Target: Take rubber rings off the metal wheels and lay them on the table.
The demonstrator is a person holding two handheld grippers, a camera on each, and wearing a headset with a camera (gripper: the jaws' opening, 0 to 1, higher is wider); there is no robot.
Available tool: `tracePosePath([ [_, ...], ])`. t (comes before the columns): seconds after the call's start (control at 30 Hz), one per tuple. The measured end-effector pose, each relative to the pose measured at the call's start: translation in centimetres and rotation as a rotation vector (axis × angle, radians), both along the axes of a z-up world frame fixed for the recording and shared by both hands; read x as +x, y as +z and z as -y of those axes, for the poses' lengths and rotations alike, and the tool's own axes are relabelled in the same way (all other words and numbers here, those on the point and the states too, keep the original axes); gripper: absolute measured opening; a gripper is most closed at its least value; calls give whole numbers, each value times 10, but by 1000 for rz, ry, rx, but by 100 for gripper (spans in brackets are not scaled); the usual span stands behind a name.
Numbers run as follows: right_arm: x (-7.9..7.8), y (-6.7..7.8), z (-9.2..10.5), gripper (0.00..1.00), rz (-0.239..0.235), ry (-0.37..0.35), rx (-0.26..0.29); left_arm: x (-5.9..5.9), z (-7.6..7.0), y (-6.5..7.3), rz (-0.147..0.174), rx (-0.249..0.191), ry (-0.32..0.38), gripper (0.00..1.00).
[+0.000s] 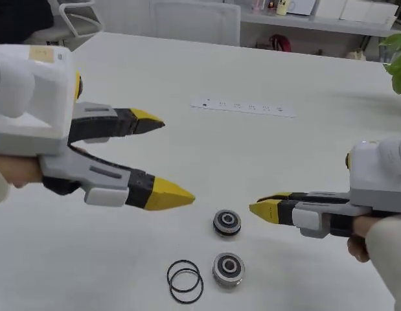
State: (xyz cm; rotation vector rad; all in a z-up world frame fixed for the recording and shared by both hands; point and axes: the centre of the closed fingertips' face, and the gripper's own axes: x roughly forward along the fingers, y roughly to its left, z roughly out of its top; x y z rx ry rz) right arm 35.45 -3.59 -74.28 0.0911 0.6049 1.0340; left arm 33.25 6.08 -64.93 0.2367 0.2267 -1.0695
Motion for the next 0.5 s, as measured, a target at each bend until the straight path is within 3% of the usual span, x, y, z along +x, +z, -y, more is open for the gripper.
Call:
tracePosePath([
  [0.33, 27, 34, 2, 16, 48, -66, 64, 19, 19, 14, 50, 30, -58, 78],
  [0.5, 39, 50, 4, 19, 90, -63, 90, 30, 27, 19, 74, 76, -94, 77],
])
